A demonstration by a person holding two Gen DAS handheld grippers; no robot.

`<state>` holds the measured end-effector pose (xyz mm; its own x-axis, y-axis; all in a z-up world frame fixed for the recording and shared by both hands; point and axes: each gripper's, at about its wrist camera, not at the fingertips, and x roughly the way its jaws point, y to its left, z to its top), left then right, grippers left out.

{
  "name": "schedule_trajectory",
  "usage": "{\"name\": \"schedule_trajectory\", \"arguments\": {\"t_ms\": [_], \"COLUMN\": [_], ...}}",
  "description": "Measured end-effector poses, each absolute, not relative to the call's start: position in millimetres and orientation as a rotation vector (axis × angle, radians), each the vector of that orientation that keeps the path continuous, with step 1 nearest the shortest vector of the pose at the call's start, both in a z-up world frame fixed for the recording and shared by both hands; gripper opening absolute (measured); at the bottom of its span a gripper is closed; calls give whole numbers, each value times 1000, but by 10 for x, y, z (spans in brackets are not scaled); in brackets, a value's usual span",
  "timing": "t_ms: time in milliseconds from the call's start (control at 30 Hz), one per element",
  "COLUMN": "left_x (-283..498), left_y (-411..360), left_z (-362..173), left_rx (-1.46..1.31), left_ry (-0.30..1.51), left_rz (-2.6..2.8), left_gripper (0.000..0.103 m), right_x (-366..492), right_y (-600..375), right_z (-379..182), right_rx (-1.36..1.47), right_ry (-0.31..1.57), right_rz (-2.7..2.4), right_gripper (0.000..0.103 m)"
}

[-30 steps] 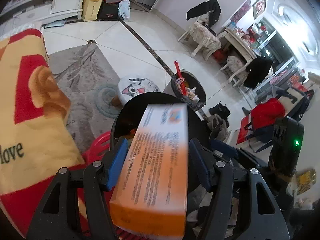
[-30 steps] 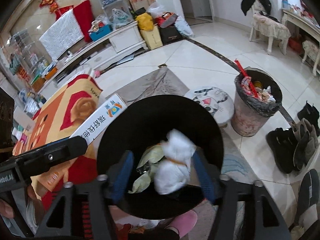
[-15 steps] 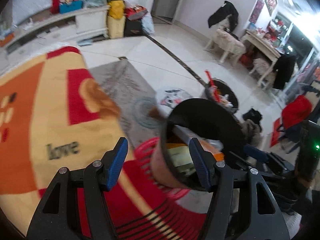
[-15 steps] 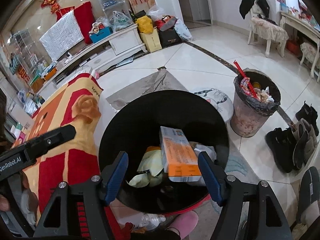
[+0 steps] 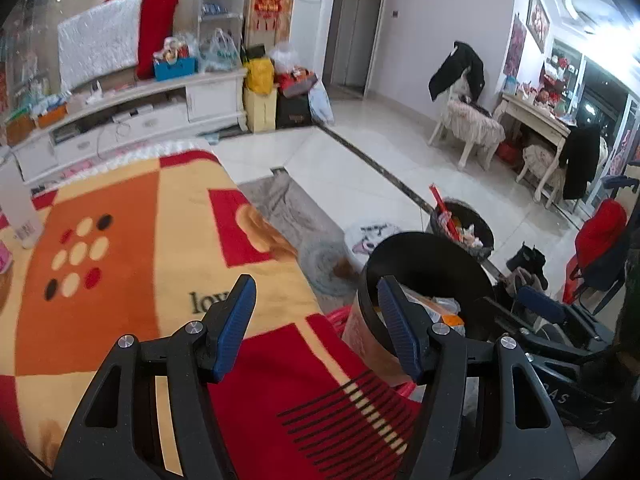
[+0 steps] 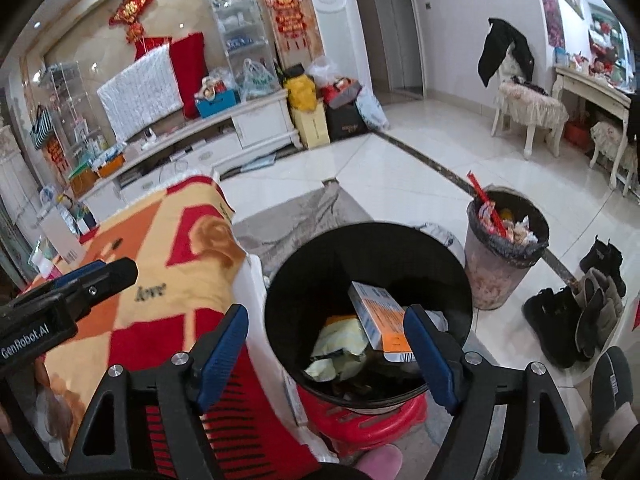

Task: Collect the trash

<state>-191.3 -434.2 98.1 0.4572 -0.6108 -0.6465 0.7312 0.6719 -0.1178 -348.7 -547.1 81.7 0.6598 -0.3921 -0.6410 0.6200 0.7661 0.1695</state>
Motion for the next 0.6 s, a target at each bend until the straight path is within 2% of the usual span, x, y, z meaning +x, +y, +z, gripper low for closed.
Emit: {"name": "schedule_trajectory", "arguments": {"t_ms": [333,600], "left_x": [-2121,-2211], "left_y": [-4018,-3865], "left_z": [1257,1303], "left_rx": [163,154], "left_ry": [582,521], "left_rz": [-856,-852], "left_gripper": [63,63], "right_x": [-3642,-3658], "right_y": [-5048,-4847], "right_z": [1290,1405], "right_rx": [293,244], "right_ry": [476,440], "right_rz": [-648,-672], "right_gripper": [89,90]}}
